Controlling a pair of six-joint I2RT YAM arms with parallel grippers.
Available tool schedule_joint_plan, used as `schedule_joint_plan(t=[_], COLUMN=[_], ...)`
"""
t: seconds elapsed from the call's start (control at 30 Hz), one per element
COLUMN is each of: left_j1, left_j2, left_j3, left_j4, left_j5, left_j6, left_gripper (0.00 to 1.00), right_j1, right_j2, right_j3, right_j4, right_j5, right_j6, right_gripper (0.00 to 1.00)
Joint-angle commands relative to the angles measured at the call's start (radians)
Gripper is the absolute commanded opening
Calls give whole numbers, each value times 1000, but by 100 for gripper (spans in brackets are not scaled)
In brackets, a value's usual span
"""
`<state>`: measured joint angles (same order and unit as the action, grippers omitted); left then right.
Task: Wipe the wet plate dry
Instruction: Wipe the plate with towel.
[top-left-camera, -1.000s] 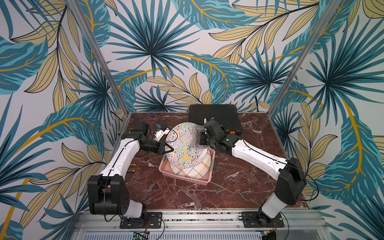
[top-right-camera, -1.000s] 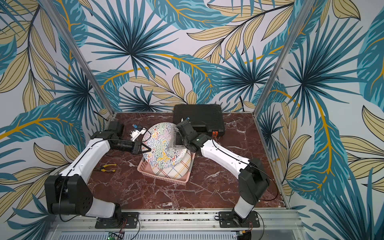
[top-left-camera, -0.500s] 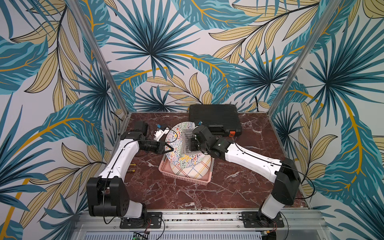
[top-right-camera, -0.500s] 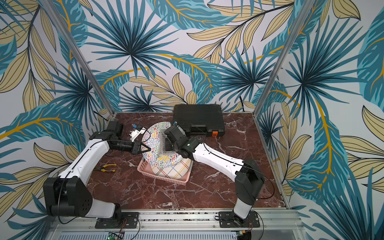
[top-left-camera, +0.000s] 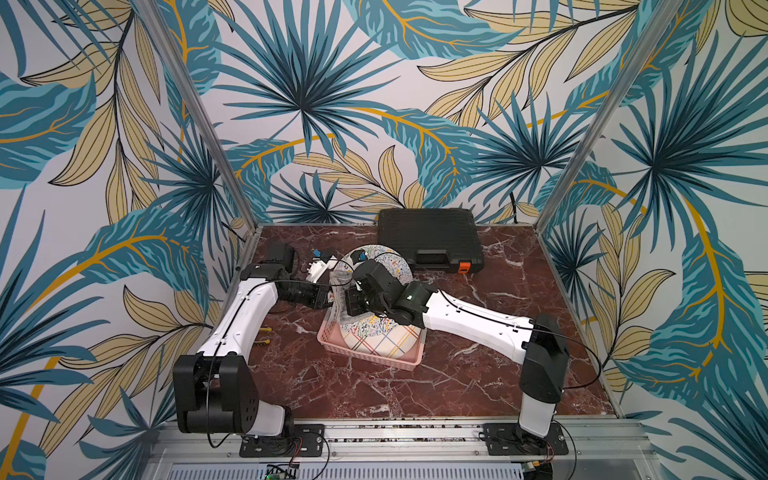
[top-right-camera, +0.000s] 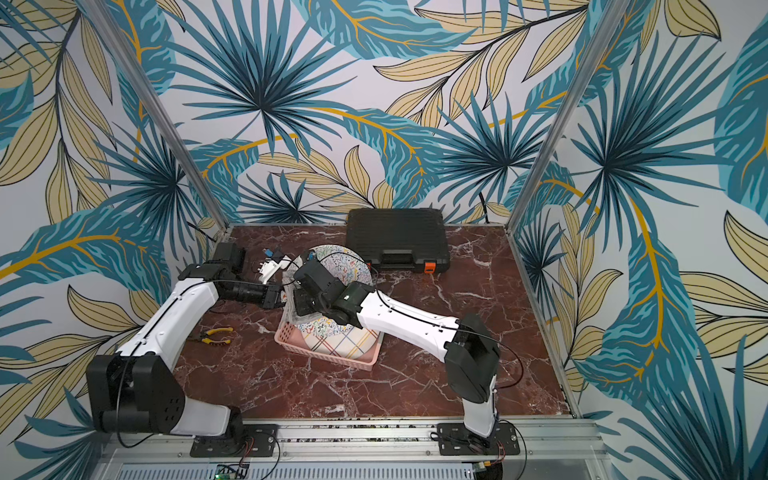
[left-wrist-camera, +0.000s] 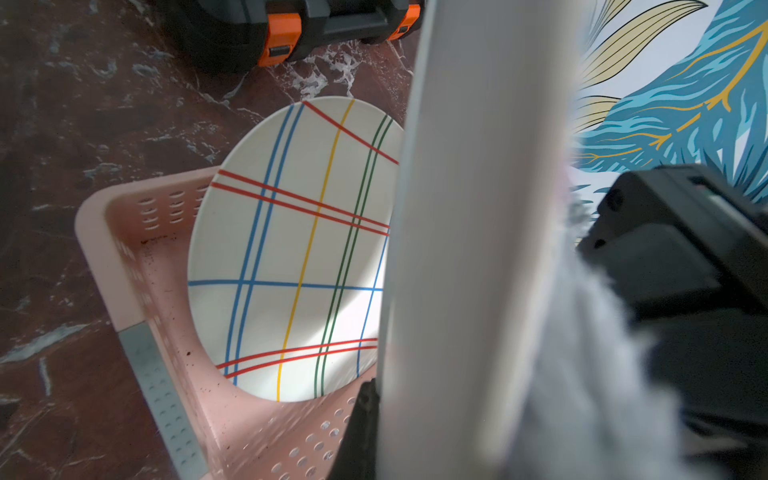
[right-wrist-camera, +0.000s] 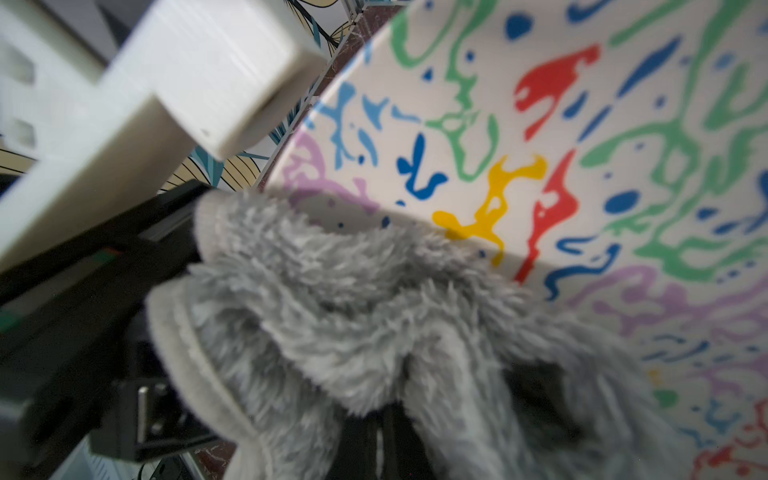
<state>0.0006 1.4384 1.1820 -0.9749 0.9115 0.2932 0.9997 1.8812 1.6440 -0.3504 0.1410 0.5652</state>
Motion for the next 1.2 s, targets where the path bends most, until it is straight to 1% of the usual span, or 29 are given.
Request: schedule_joint_plan(t=[0.0,0.17,0.3,0.43,0.53,0.63,0.77,0.87,0.93,1.03,1.17], left_j1=[-18,-19,-18,-17,-17,-16,-15,-15,-16,-15,-16], left_j2=[-49,-52,-51,-42,-38,-42,-50,-53,-57,-62,-60], left_j3=[18,19,29,62,76,82,83,79,74,68,70], left_j4=[37,42,40,10,-27,-47,-59,-64,-64,-59,-50], left_j5=[196,196,199,213,228,233,239,251,254,253,257], left_j6=[32,27,20,30,57,76,88,93,97,94,83], left_gripper=[0,0,0,0,0,0,0,0,0,0,0], right_j1=[33,30,30,18,-23,-86,-175,-238,-253,-254,-220], right_j2=[64,42,4,-50,-88,-147,-230,-277,-296,-296,-246], right_j3=[-18,-89,-160,-235,-294,-372,-445,-459,-454,-422,-391], right_j4=[-63,-76,-52,-21,-10,7,10,-10,-19,-26,2], right_j5=[-65,-34,-14,36,54,66,100,118,131,119,79], right_j6=[7,10,18,39,65,87,77,56,40,29,36], right_gripper=[0,0,0,0,0,0,0,0,0,0,0])
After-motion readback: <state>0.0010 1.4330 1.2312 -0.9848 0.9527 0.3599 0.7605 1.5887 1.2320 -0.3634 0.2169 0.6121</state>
